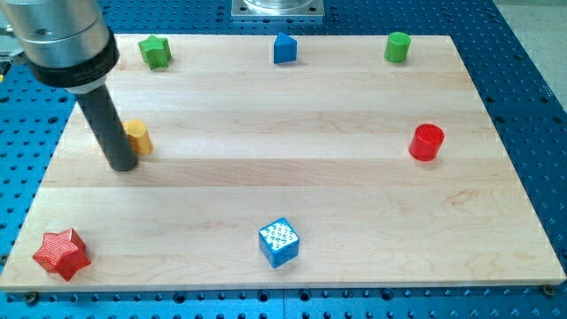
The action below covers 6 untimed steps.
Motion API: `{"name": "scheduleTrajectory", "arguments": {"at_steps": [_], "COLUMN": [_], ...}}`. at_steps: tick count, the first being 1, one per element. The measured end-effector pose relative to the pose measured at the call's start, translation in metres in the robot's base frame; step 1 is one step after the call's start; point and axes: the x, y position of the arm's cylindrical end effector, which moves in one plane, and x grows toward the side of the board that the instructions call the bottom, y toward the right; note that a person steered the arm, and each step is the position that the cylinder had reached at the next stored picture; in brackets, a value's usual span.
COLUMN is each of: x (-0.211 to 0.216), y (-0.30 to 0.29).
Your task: Push the blue triangle to the top center of the board
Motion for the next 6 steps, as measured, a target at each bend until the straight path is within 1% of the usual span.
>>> {"name": "scheduleTrajectory", "arguments": {"at_steps": [1, 2, 3, 5, 6], "x": [-0.004, -0.044, -0.083, -0.164, -0.213], "y": [0.053, 0.067, 0.098, 0.213, 0.218]}}
